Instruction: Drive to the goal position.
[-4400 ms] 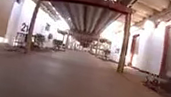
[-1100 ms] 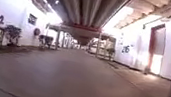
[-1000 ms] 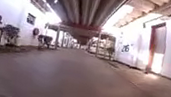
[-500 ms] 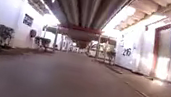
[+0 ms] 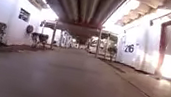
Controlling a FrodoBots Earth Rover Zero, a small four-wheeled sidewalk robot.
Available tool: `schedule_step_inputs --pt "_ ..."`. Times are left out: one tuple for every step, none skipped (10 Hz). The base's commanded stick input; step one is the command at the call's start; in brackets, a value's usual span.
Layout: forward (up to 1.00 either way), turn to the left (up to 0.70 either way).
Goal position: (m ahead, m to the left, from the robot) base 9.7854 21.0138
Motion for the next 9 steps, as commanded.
schedule_step_inputs --pt "0.85 0.00" --pt "0.85 0.00" --pt "0.85 0.12" --pt "0.85 0.34" --pt "0.85 0.34" --pt "0.85 0.24" --pt "0.85 0.00" --pt "0.85 0.00" --pt "0.85 0.00"
